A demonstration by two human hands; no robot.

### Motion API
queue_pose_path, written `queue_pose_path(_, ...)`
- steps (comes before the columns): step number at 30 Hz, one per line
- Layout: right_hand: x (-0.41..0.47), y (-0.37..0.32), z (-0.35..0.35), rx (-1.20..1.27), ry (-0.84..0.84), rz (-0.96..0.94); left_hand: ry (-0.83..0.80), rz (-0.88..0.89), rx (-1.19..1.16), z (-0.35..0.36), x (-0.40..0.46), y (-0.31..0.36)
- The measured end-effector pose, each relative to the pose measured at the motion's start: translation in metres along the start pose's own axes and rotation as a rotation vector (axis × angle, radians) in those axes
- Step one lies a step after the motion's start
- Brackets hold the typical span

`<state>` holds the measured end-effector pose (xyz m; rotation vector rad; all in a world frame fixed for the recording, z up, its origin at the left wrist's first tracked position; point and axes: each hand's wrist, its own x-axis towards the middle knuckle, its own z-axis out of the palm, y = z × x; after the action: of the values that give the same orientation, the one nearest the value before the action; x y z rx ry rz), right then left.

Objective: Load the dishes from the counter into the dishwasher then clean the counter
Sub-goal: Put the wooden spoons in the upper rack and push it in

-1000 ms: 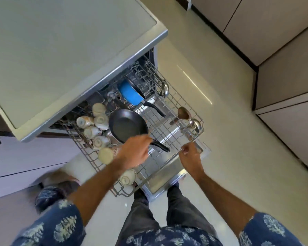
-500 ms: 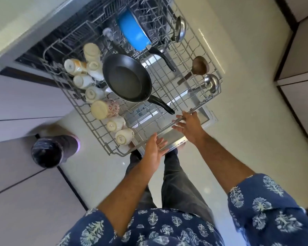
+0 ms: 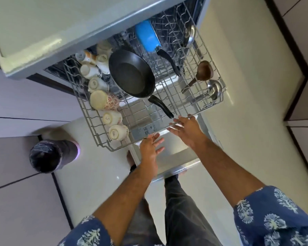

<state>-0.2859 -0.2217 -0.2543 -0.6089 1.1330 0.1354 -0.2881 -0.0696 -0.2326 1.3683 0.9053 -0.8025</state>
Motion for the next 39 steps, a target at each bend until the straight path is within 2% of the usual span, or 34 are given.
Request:
queue_pose_path(7,0.044,-0.033,0.047,-0.030,-0.045,-0.055,-0.017,0.069,-0.038,0.021,0.034,0.054)
queue_pose_path(15,0.088,-0.059,0.108,-0.042,-0.156,-0.149,0.004,0.289,0.035,0.021,0.079,0.109)
queue_pose_path(24,0.114,-0.094,0.143,-0.123,-0.207,-0.166,0.003,0.339,0.081,0.026,0.113,0.172)
queue_pose_path(30,0.128,-0.112,0.165,-0.211,-0.176,-0.261,-0.017,0.399,0.271,0.024,0.129,0.195)
queue_pose_path(39,0.142,-0.113,0.174,-0.103,-0.213,-0.285,0.016,0.375,0.133,0.036,0.143,0.209)
